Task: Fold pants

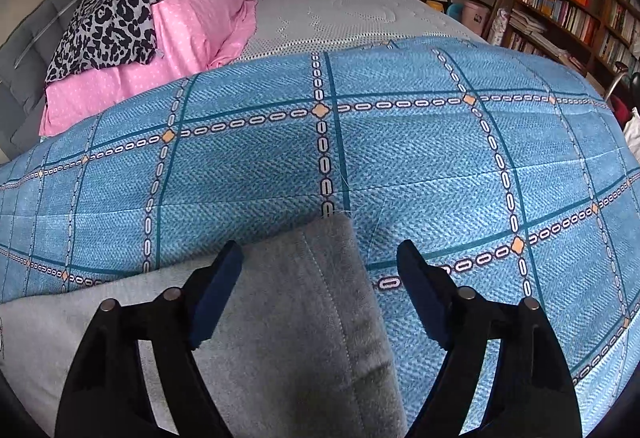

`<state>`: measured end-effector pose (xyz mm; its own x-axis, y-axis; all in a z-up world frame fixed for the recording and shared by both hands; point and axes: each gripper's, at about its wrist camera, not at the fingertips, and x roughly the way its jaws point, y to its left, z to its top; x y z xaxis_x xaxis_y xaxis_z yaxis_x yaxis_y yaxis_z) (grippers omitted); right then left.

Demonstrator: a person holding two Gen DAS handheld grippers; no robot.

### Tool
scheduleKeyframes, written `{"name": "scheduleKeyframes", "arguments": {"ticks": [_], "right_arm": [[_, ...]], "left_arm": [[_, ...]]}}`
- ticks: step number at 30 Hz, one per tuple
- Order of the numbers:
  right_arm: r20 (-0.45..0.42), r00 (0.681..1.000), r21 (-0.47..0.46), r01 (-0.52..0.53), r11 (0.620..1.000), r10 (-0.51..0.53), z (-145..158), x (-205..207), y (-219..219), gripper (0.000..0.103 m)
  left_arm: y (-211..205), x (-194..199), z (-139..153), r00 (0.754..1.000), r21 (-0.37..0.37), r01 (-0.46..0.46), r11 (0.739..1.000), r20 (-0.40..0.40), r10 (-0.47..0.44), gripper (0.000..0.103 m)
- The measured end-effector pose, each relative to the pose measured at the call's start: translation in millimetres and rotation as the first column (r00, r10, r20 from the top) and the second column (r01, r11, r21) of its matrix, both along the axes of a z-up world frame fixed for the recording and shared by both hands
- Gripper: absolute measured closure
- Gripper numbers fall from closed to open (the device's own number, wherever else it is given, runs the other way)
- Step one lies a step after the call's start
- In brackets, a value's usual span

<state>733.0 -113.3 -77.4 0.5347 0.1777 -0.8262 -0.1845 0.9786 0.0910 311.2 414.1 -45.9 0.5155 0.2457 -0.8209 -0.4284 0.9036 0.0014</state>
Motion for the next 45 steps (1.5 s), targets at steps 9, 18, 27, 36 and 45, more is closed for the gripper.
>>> {"name": "scheduleKeyframes", "arguments": {"ticks": [9,18,27,36,45], "right_arm": [[0.024,1.000,0.023,-0.018,1.000,0.018,-6.5,6.5,6.1,0.078],[0.198,0.980,0.087,-0.009,0.996,-0.008,67.4,-50.1,-27.4,0.084],[0.314,0.949,0.129,-0.019,0.992,-0.023,142.2,-129.3,-72.3,0.084],[0.362,0.930,0.198,-0.014,0.980,-0.060,180.5,-225.8,-132.0,0.084],[0.393,0.918,0.225,-0.041,0.974,-0.052,161.8,-355.8,-184.4,0.085]], "left_arm": [[0.0,2.6,-0.5,1.000,0.006,0.008,1.000,0.004,-0.008,0.076],[-13.8,-16.4,40.1,0.995,0.053,0.023,0.998,0.098,-0.028,0.081],[-43.5,-72.3,99.9,0.977,0.095,0.048,0.994,0.205,-0.067,0.081],[-71.0,-145.8,141.3,0.955,0.111,0.060,0.992,0.283,-0.089,0.087],[-88.0,-223.9,130.8,0.946,0.064,0.058,0.996,0.314,-0.075,0.098]]}}
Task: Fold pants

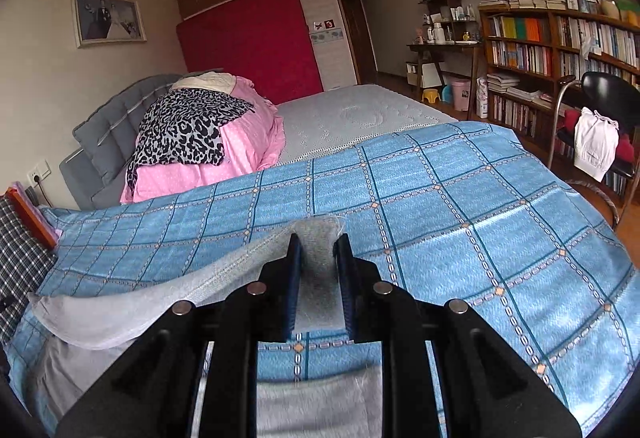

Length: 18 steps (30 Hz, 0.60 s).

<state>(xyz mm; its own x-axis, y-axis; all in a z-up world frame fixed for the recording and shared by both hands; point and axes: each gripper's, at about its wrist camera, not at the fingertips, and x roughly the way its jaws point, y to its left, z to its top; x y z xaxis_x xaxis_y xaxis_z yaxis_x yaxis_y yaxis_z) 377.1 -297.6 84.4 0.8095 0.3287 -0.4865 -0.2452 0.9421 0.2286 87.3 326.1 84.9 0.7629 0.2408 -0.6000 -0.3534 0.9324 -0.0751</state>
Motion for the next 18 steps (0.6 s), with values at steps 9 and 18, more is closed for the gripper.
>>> {"name": "scheduleKeyframes", "arguments": {"ticks": [9,18], "right_arm": [[-0.032,0.999,-0.006,0.027,1.000,-0.027,-45.8,-59.1,-13.9,0.085],[-0.021,1.000,-0.017,0.015,1.000,-0.015,-47.9,-59.4,-5.1,0.085]], "left_arm": [[-12.3,-25.4,-57.9,0.993,-0.186,-0.023,0.982,-0.119,0.001,0.029],[20.9,1.8,-82.2,0.992,-0.337,-0.092,0.937,-0.117,0.055,0.023]]}}
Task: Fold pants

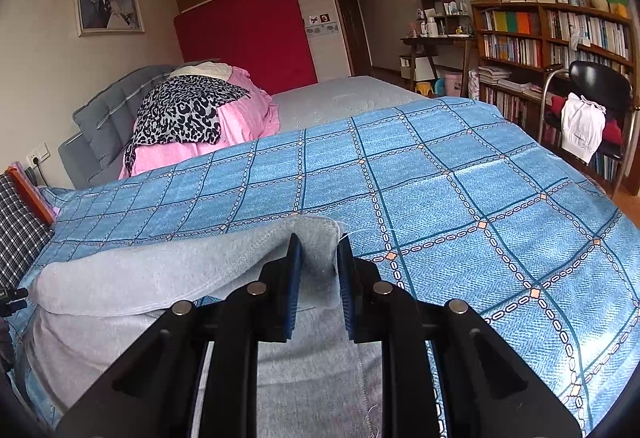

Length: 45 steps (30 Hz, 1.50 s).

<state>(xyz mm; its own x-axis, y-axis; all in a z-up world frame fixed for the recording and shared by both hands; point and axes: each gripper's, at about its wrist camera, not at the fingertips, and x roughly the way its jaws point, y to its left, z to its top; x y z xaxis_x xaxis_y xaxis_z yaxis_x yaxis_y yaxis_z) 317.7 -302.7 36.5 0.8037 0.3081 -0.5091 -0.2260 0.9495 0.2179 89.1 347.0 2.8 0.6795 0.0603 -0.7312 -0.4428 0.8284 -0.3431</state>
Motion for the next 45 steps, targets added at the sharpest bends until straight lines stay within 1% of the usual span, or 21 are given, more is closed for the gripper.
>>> {"name": "scheduleKeyframes", "arguments": {"ticks": [3,5,6,8,9,10,12,13,17,20,23,27,31,34,36,37,38,41,43,44,45], "right_arm": [[-0.006,1.000,0.007,0.004,1.000,-0.004,-2.3,1.0,-1.3,0.085],[-0.013,1.000,0.011,0.009,1.000,-0.009,-5.1,3.1,-4.3,0.085],[-0.017,1.000,0.010,0.012,1.000,-0.012,-6.9,3.1,-4.6,0.085],[-0.021,1.000,0.006,0.014,1.000,-0.014,-9.0,5.2,-6.0,0.085],[-0.023,1.000,0.004,0.015,1.000,-0.015,-10.3,5.8,-5.9,0.085],[-0.025,1.000,0.004,0.015,1.000,-0.015,-10.9,7.0,-5.6,0.085],[-0.027,1.000,0.004,0.016,1.000,-0.015,-12.9,8.1,-4.9,0.085],[-0.027,0.999,0.005,0.016,1.000,-0.016,-14.0,8.3,-5.6,0.085],[-0.024,0.999,0.010,0.023,1.000,-0.023,-14.6,7.0,-8.5,0.085],[-0.019,0.999,0.006,0.032,0.999,-0.032,-10.2,3.8,-10.3,0.085],[-0.002,0.999,0.008,0.041,0.999,-0.041,-5.6,-7.5,-14.2,0.085],[-0.004,0.998,0.046,0.064,0.997,-0.064,-8.6,-32.6,-28.6,0.085],[0.000,0.997,0.023,0.075,0.997,-0.075,-20.9,-71.0,-33.7,0.085],[0.000,0.996,0.018,0.085,0.996,-0.085,-33.4,-101.8,-37.0,0.085],[0.001,0.992,0.023,0.125,0.992,-0.125,-41.4,-118.5,-44.2,0.086],[-0.002,0.987,0.029,0.160,0.987,-0.160,-44.9,-125.6,-49.9,0.093],[-0.009,0.980,0.045,0.198,0.979,-0.198,-47.6,-132.0,-57.3,0.096],[-0.054,0.970,0.099,0.242,0.965,-0.237,-60.5,-145.5,-74.0,0.096],[-0.106,0.977,0.120,0.199,0.973,-0.187,-69.2,-147.2,-71.7,0.091],[-0.131,0.977,0.138,0.186,0.973,-0.168,-73.1,-147.6,-70.2,0.079],[-0.150,0.977,0.168,0.178,0.970,-0.154,-76.0,-148.8,-69.6,0.071]], "left_arm": [[9.4,12.0,-12.3,1.000,-0.064,-0.009,0.998,-0.018,0.008,0.024],[9.6,18.3,-18.9,0.999,-0.101,-0.002,0.995,-0.035,-0.002,0.037],[8.8,21.6,-21.0,0.999,-0.113,0.001,0.994,-0.044,-0.006,0.041],[7.3,25.3,-22.3,0.999,-0.107,-0.008,0.994,-0.055,0.002,0.055],[7.7,26.5,-22.8,0.998,-0.116,-0.006,0.993,-0.055,0.000,0.059],[9.3,28.0,-23.1,0.998,-0.130,-0.011,0.991,-0.057,0.004,0.067],[11.6,30.4,-22.0,0.998,-0.138,-0.028,0.990,-0.055,0.021,0.074],[12.3,30.8,-20.4,0.998,-0.137,-0.032,0.990,-0.051,0.025,0.082],[14.3,26.9,-3.5,0.999,-0.132,-0.032,0.991,-0.010,0.031,0.092],[17.7,13.5,19.1,0.998,-0.143,-0.027,0.989,0.048,0.035,0.093],[21.6,-7.2,42.4,0.994,-0.127,-0.034,0.991,0.097,0.047,0.093],[22.4,-35.6,56.9,0.992,-0.107,-0.037,0.994,0.118,0.049,0.094],[11.5,-65.3,51.7,0.996,-0.070,-0.021,0.997,0.089,0.027,0.094],[3.4,-80.4,41.9,0.997,-0.065,-0.013,0.998,0.072,0.017,0.094],[-0.2,-87.4,34.0,0.998,-0.065,-0.015,0.998,0.061,0.019,0.094],[-1.2,-90.7,30.0,0.998,-0.066,-0.018,0.998,0.057,0.021,0.094],[-2.1,-93.4,26.7,0.998,-0.069,-0.020,0.997,0.053,0.024,0.094],[-3.9,-98.0,17.0,0.999,-0.073,-0.025,0.997,0.039,0.028,0.094],[-4.1,-98.1,9.9,0.999,-0.073,-0.034,0.997,0.024,0.036,0.094],[-2.7,-96.2,6.4,0.999,-0.076,-0.038,0.996,0.017,0.039,0.094],[-3.0,-96.4,3.9,0.999,-0.078,-0.041,0.996,0.014,0.042,0.094]]}}
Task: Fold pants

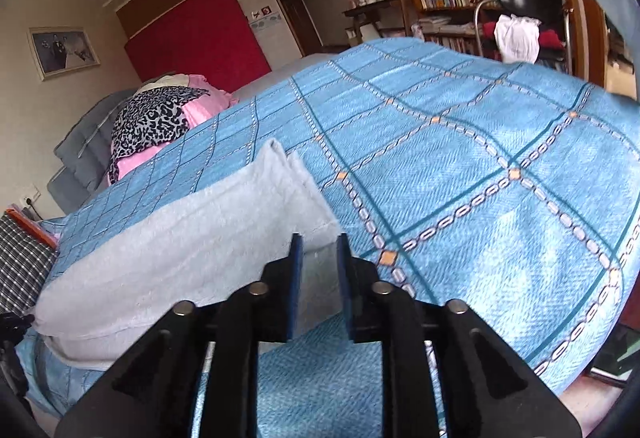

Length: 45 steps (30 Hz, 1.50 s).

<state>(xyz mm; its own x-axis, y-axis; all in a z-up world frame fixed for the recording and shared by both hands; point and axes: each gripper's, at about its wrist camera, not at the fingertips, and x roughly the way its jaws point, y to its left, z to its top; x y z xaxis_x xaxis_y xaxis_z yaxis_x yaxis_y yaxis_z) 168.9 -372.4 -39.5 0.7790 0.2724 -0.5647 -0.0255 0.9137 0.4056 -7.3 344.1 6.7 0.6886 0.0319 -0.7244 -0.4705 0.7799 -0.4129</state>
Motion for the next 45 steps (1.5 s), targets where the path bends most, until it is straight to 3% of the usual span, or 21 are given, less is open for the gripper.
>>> {"name": "scheduleKeyframes", "arguments": {"ticks": [1,2,7,15,16,19,23,28,31,36,40,42,44,45], "right_arm": [[-0.007,1.000,0.037,-0.004,0.999,0.004,-2.2,-0.6,0.1,0.059],[-0.011,1.000,0.071,-0.008,0.997,0.008,-3.7,0.3,-0.6,0.058],[-0.060,0.997,0.168,-0.040,0.985,0.051,-13.2,8.2,7.9,0.058],[-0.115,0.992,0.250,-0.026,0.968,0.057,-31.0,44.9,17.3,0.058],[-0.112,0.993,0.245,-0.018,0.969,0.046,-28.9,50.2,18.3,0.062],[-0.102,0.995,0.203,0.010,0.979,0.011,-19.1,59.7,24.0,0.086],[-0.028,1.000,0.160,-0.008,0.987,0.013,7.7,63.0,28.7,0.091],[0.061,0.998,0.133,-0.003,0.991,-0.005,42.3,41.9,18.2,0.091],[0.082,0.996,0.132,0.024,0.991,-0.035,44.8,14.7,1.3,0.091],[-0.039,0.998,0.067,0.045,0.997,-0.042,-0.3,-5.7,-7.2,0.091],[-0.111,0.992,0.096,0.068,0.993,-0.057,-34.8,-7.6,-12.1,0.091],[-0.094,0.994,0.059,0.068,0.996,-0.062,-33.5,-10.3,-9.7,0.087],[-0.069,0.994,-0.026,0.081,0.996,-0.082,-27.8,-13.2,-3.9,0.071],[-0.052,0.994,-0.067,0.094,0.993,-0.097,-24.8,-15.3,-1.9,0.067]], "left_arm": [[0.1,-0.1,-1.5,1.000,0.000,-0.001,1.000,0.000,0.001,0.094],[-0.2,-0.7,-2.4,1.000,0.000,-0.002,1.000,0.002,0.002,0.094],[0.6,-4.2,-2.3,1.000,-0.003,0.004,1.000,0.015,-0.004,0.094],[1.5,-4.0,-3.1,1.000,-0.004,0.006,1.000,0.019,-0.005,0.094],[1.0,-3.8,-2.0,1.000,-0.002,0.006,1.000,0.020,-0.006,0.094],[1.7,-0.8,0.2,1.000,0.003,0.006,1.000,0.016,-0.006,0.094],[3.8,4.0,5.1,1.000,0.001,0.005,1.000,0.021,-0.005,0.094],[3.1,3.4,13.2,0.999,0.002,0.006,1.000,0.035,-0.006,0.094],[2.0,-3.7,15.7,0.999,0.008,0.009,1.000,0.045,-0.010,0.094],[-2.2,-9.9,-6.2,1.000,0.013,0.014,1.000,-0.018,-0.014,0.093],[-4.0,-16.4,-24.9,0.999,0.012,0.000,1.000,-0.040,0.001,0.092],[-4.6,-18.8,-24.7,0.999,0.029,-0.003,1.000,-0.035,0.004,0.090],[-9.9,-18.6,-21.1,0.999,0.075,-0.005,0.997,-0.046,0.008,0.086],[-13.8,-18.2,-18.2,0.998,0.118,-0.015,0.993,-0.062,0.023,0.082]]}}
